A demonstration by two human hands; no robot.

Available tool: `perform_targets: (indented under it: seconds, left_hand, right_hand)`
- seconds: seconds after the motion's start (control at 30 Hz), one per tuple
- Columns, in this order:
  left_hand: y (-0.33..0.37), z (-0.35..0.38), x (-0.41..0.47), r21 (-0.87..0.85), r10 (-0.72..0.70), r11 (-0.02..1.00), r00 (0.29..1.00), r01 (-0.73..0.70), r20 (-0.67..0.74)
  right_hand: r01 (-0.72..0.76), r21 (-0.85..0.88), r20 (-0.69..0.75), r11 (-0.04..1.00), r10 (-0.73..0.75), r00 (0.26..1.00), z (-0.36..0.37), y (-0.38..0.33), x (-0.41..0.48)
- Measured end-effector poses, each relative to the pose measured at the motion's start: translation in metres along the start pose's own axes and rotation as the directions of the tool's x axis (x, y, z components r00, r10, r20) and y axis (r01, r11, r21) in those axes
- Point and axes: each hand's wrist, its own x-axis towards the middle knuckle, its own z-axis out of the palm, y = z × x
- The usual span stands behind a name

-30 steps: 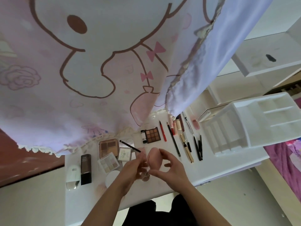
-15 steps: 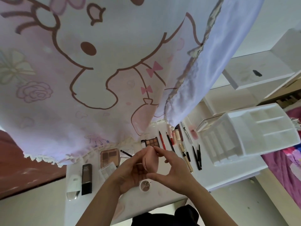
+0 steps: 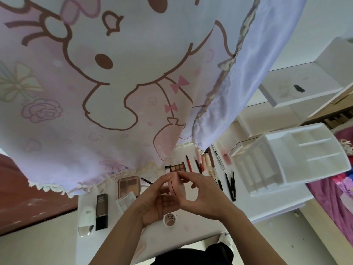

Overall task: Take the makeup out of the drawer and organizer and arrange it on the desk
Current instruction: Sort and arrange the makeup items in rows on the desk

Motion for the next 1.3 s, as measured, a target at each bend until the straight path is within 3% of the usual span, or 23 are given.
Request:
perform_targets:
  seconds: [0.2,0.37,0.53,0.7,0.93,1.0,1.13,1.3]
  left_hand:
    - [-0.001,-0.009,-0.002,-0.011,0.125,0.992,0.984,-0.125,0.129]
    - [0.002,-0.01,-0.007,0.075,0.258,0.954,0.925,-0.289,0.279]
    - [-0.002,-0.001,-0.01,0.104,0.357,0.905,0.869,-0.413,0.342]
    - [-0.004,0.004,-0.008,0.125,0.445,0.856,0.838,-0.502,0.314]
    - [0.005,0.009,-0.011,-0.29,0.497,0.85,0.851,-0.439,0.168]
    - [0.008,0.006,-0.01,-0.282,0.517,0.84,0.842,-0.464,0.155]
    - [0.006,-0.011,-0.002,-0.264,0.514,0.845,0.844,-0.466,0.154]
    - [-0.007,-0.01,0.002,-0.266,0.429,0.883,0.895,-0.387,0.123]
  right_hand:
    - [0.004,-0.009,-0.011,1.0,-0.004,1.0,-0.006,0.003,-0.003]
    - [0.055,0.023,-0.098,0.998,-0.053,0.994,-0.007,-0.005,-0.009]
    - [0.105,0.005,-0.202,0.994,-0.102,0.974,-0.005,-0.013,-0.012]
    - [0.119,-0.029,-0.278,0.992,-0.123,0.953,-0.003,-0.012,-0.013]
    - [0.167,-0.077,-0.438,0.983,-0.184,0.88,0.013,-0.009,-0.021]
    - [0.162,-0.1,-0.463,0.982,-0.19,0.866,0.014,-0.004,-0.023]
    - [0.098,0.024,-0.506,0.995,-0.072,0.86,0.008,0.007,-0.026]
    - [0.072,-0.072,-0.49,0.995,-0.098,0.866,0.01,0.027,-0.028]
